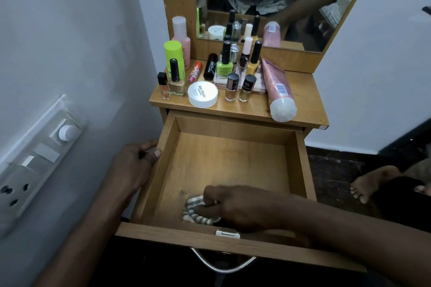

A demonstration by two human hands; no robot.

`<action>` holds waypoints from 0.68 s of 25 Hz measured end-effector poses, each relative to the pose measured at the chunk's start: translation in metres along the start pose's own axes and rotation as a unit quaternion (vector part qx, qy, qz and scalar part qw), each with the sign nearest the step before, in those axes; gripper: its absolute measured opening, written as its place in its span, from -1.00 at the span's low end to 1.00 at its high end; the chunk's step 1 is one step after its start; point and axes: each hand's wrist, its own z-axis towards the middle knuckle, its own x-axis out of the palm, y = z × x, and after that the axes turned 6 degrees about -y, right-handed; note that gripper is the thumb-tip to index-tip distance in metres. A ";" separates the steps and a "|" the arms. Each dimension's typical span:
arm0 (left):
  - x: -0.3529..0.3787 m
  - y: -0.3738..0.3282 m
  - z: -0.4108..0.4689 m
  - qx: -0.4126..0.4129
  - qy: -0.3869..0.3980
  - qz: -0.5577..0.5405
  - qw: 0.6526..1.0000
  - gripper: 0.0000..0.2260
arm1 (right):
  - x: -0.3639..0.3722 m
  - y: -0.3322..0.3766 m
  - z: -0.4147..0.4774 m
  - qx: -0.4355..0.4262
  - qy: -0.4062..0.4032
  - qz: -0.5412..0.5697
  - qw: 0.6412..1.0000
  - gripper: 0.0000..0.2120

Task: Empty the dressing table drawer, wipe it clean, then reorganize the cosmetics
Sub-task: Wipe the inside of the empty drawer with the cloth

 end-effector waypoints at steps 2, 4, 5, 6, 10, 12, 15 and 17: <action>0.000 0.001 0.000 0.004 0.004 0.007 1.000 -0.73 | -0.013 -0.013 -0.003 -0.001 0.027 -0.024 0.999 -0.58; -0.001 0.001 0.000 0.008 0.002 0.014 1.000 -0.73 | -0.029 -0.047 0.010 0.137 -0.023 -0.100 0.985 -0.53; 0.000 0.000 0.000 0.011 0.000 0.017 1.000 -0.72 | -0.035 -0.059 0.021 0.205 -0.054 -0.131 0.968 -0.53; 0.000 -0.001 -0.001 0.012 -0.003 0.021 1.000 -0.72 | -0.034 -0.063 0.032 0.233 -0.072 -0.148 0.958 -0.55; 0.000 -0.002 -0.001 0.013 -0.007 0.022 1.000 -0.74 | -0.009 -0.003 0.044 0.045 -0.015 -0.025 0.999 -0.62; 0.000 -0.001 -0.001 0.019 -0.002 0.025 1.000 -0.73 | -0.015 0.008 0.025 -0.028 0.045 0.035 0.998 -0.63; 0.000 -0.002 -0.002 0.022 -0.013 0.026 0.999 -0.73 | -0.027 -0.035 0.034 0.071 -0.014 -0.089 0.993 -0.59; 0.001 -0.003 -0.002 0.021 -0.017 0.028 0.999 -0.72 | -0.031 -0.057 0.057 0.201 -0.091 -0.156 0.963 -0.60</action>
